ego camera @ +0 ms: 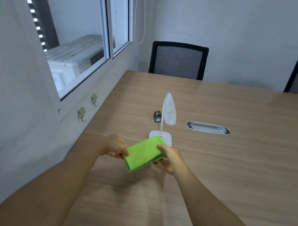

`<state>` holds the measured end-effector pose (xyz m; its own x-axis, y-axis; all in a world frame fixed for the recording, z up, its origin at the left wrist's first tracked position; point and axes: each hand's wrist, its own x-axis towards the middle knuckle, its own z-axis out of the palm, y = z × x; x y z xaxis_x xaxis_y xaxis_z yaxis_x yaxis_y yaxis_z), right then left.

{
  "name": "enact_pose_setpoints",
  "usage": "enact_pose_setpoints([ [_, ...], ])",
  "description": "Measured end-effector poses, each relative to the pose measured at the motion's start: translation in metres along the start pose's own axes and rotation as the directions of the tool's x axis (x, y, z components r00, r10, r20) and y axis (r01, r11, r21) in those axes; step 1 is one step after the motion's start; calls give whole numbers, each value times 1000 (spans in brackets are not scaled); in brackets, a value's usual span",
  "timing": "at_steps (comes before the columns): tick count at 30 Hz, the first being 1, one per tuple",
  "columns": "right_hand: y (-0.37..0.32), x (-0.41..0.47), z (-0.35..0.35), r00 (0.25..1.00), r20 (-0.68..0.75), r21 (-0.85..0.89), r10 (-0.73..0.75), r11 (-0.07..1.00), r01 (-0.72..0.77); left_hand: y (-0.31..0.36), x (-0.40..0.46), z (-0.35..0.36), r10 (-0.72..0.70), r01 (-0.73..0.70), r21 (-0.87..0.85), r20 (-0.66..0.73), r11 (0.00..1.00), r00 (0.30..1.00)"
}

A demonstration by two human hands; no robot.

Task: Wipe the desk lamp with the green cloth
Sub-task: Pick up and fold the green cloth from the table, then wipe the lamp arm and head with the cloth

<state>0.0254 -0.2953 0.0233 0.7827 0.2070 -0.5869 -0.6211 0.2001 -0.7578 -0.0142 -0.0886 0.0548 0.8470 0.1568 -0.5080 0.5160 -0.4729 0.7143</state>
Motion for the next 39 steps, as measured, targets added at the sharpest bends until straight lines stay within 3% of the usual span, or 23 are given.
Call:
enact_pose_setpoints([
  [3,-3,-7,-3,995,94,228,25,973,-46,4,-1,6,-34,39,-181,29,983,999],
  [5,-4,-10,-3,988,154,282,28,957,-71,6,-1,9,-36,51,-265,61,963,998],
  [10,2,-15,1,966,223,143,128,976,-163,10,-5,17,-1,45,-415,106,909,994],
  [14,2,-19,8,974,173,-43,146,989,-141,7,-5,19,6,44,-438,113,898,994],
  [19,-14,-26,-4,996,-74,-75,-51,996,45,23,-13,13,2,15,-269,63,963,998],
  [22,-38,-30,-31,948,-211,-228,-240,955,191,52,-18,0,63,-70,-278,-36,958,997],
  [24,-60,-42,-43,916,-195,-312,-350,908,281,76,-18,-9,124,-148,-330,-92,932,988],
  [27,-98,-66,-50,850,-125,-473,-511,784,402,115,-22,-15,253,-301,-358,-176,884,951],
  [31,-138,-96,-43,720,71,-708,-690,474,523,150,-21,-15,385,-427,-284,-193,858,902],
  [36,-157,-99,-26,536,268,-792,-801,133,596,167,-6,-11,447,-456,-191,-89,869,890],
  [39,-154,-94,-16,489,354,-812,-797,-3,583,169,6,-10,442,-449,-136,-80,883,893],
])
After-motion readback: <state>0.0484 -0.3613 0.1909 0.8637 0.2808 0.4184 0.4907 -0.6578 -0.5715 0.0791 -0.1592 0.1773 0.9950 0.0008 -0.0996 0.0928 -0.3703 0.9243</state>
